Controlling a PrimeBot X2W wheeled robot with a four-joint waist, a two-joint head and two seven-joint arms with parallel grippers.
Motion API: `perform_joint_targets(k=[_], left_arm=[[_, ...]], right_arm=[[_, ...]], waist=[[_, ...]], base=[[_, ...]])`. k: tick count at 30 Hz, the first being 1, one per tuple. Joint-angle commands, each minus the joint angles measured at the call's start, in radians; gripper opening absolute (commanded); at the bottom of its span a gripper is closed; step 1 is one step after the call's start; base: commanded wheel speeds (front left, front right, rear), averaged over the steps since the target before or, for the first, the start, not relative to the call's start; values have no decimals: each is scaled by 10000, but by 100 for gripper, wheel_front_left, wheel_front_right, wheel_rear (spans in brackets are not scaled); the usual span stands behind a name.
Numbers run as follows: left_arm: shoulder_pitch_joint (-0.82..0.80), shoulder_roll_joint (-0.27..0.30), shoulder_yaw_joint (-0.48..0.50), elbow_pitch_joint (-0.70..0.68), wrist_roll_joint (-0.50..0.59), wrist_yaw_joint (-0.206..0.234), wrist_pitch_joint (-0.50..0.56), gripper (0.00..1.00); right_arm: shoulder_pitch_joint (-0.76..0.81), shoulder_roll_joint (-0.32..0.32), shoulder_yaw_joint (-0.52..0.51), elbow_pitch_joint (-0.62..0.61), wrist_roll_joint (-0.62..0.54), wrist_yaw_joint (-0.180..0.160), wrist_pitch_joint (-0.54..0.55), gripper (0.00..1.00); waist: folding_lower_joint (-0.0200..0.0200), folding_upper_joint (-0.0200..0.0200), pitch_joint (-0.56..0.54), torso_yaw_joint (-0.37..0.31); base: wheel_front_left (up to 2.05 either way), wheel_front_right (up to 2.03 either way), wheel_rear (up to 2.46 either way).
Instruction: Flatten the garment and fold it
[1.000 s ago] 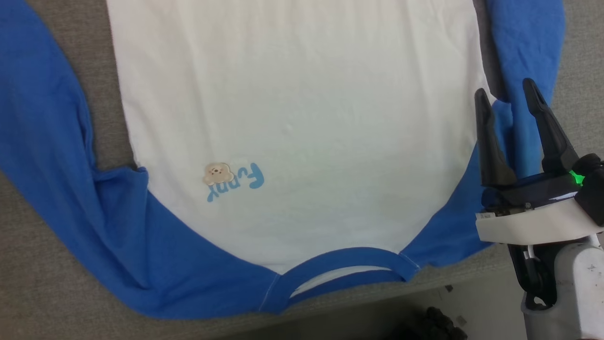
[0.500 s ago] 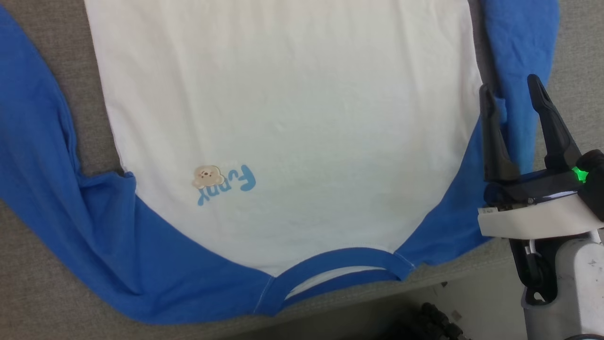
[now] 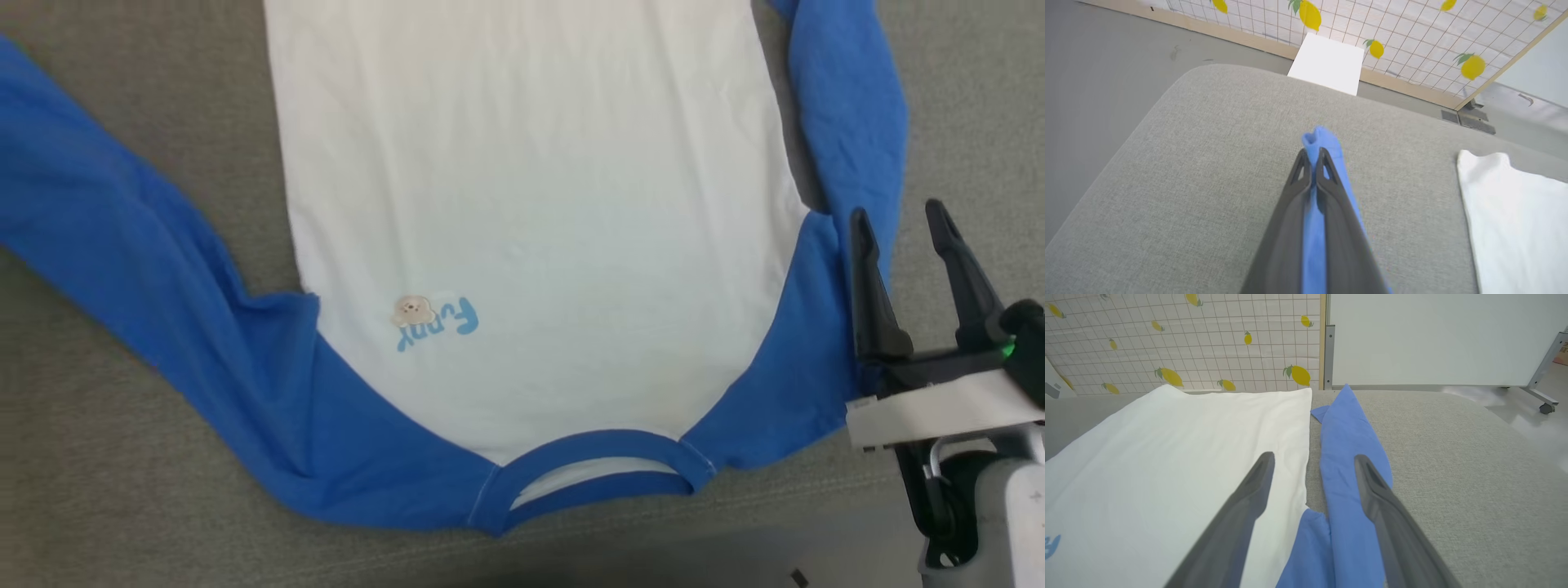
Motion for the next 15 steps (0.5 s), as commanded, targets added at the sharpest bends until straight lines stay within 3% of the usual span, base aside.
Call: perform_joint_targets(k=[1, 7, 15], left_arm=[[227, -182, 10, -323, -208, -68, 14, 0], [582, -1000, -383, -1952, -875, -126, 533, 0], [76, -3566, -1508, -2854, -2093, 139, 608, 0]], right_arm=[[198, 60, -72, -43, -32, -17, 75, 100], [685, 104, -164, -244, -48, -17, 386, 100], [1104, 143, -145, -433, -53, -17, 628, 100]], waist=[[0, 0, -1395, 712], [0, 0, -2263, 945], [0, 0, -2878, 1015]], base=[[0, 0, 0], [0, 0, 0], [0, 0, 0]])
